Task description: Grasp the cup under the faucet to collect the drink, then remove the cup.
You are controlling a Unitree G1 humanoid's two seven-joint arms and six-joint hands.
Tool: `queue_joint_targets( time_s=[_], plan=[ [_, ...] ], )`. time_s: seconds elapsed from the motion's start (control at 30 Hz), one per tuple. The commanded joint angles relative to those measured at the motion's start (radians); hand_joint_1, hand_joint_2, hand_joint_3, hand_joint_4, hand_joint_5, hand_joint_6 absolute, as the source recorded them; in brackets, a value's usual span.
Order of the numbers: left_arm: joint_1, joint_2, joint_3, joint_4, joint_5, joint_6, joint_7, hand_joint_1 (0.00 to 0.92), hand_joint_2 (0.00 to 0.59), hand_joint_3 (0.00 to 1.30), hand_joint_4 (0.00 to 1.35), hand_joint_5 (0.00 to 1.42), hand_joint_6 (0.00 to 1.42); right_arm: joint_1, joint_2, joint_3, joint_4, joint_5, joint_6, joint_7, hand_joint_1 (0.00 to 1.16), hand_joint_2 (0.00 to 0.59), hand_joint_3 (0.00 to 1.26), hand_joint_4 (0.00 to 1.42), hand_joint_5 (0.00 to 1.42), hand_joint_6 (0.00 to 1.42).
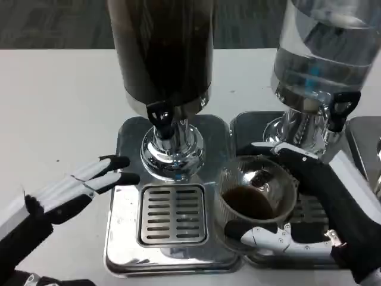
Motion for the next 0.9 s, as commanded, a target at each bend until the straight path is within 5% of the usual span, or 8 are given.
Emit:
queue_joint_targets(
  time_s=[0.03,0.9],
  plan=[
    [0.029,0.040,-0.007,-0.025,-0.008,-0.026,0.010,0.000,0.117,0.17,0.03,0.04,0.12,0.003,-0.001,-0.014,-0.048,0.027,-0.005,0.005,0.80,0.238,0.42,0.53,0.75,0.98],
    [0.042,0.105,0.011,-0.035,0.114,-0.092,0.055,0.000,0.105,0.14,0.00,0.00,0.06,0.020,-0.015,-0.030,-0.091,0.035,0.005,0.020,0.79,0.246,0.42,0.53,0.76,0.98]
  ],
)
